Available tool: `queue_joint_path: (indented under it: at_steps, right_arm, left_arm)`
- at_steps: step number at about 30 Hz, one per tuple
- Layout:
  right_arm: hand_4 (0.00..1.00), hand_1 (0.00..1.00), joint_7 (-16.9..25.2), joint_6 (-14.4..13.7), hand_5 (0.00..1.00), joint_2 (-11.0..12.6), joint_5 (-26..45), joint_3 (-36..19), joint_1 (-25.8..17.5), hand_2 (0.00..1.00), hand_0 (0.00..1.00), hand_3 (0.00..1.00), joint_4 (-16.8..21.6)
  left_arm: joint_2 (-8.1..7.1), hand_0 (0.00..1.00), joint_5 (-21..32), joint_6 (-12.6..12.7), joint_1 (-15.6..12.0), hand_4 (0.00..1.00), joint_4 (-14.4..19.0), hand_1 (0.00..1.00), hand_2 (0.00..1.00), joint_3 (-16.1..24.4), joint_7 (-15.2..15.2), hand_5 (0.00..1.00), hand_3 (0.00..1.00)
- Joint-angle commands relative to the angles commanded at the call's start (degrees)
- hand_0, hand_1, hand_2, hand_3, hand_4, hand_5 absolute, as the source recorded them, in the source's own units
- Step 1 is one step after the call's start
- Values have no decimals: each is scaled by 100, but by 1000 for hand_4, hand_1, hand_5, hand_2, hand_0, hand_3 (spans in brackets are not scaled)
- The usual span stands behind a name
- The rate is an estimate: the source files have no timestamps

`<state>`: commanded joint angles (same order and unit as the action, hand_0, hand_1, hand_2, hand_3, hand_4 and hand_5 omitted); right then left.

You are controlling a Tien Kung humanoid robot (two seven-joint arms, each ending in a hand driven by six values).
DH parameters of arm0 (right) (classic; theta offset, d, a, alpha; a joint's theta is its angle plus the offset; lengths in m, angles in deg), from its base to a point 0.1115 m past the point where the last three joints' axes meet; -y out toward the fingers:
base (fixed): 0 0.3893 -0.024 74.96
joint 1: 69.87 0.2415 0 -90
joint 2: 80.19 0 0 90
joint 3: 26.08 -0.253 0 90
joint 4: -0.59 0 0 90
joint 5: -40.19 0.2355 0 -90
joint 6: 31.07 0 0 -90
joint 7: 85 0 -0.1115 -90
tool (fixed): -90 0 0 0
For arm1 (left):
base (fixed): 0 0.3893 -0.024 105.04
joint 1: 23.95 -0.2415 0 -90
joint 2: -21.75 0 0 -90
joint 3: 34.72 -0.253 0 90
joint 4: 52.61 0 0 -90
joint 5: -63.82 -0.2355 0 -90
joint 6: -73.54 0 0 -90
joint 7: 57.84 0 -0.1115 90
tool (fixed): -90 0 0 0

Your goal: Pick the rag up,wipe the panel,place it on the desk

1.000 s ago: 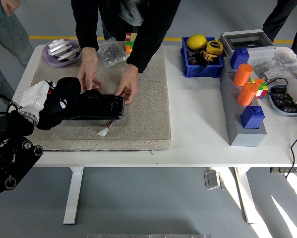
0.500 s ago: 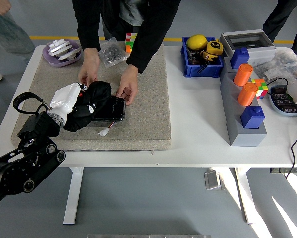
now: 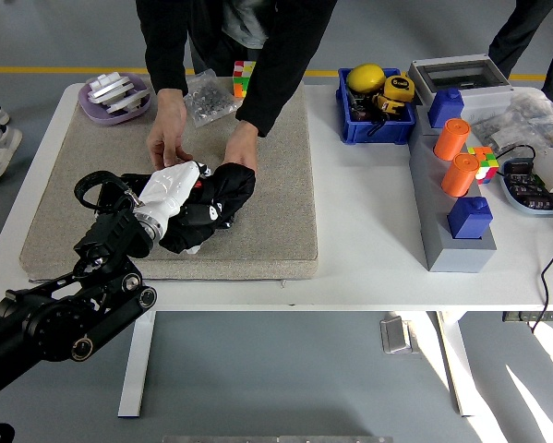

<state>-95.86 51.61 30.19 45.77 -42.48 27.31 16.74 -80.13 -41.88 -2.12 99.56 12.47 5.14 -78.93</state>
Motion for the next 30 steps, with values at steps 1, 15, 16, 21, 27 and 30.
queue_joint_path:
  at_steps: [1,15,16,21,27,30]
  right_arm:
    - [937,652,0,1,475,2,-1,3,3,668,655,565,1]
    - [937,652,-12,0,474,9,-49,-23,-13,668,654,565,1]
    - [938,652,-12,-1,474,10,-51,-26,-14,668,654,566,1]
    - [938,652,-13,-3,474,16,-42,-30,-24,668,654,566,4]
    - [938,652,-11,-1,474,22,-41,-34,-34,668,655,566,5]
    - [938,653,-11,1,473,24,-39,-33,-43,668,655,566,6]
  left_arm:
    - [22,188,12,1,29,160,5,125,504,-58,-2,2,441]
    - [-32,186,-12,35,-32,157,-114,124,503,159,-28,2,438]
    - [-47,186,-14,34,-43,161,-132,125,503,196,-30,2,441]
    - [-171,186,-71,35,-162,161,-232,125,503,486,-20,2,441]
    - [-332,186,-185,94,-279,162,-346,126,504,822,4,2,442]
    - [-412,183,-213,92,-322,158,-381,124,504,958,2,2,440]
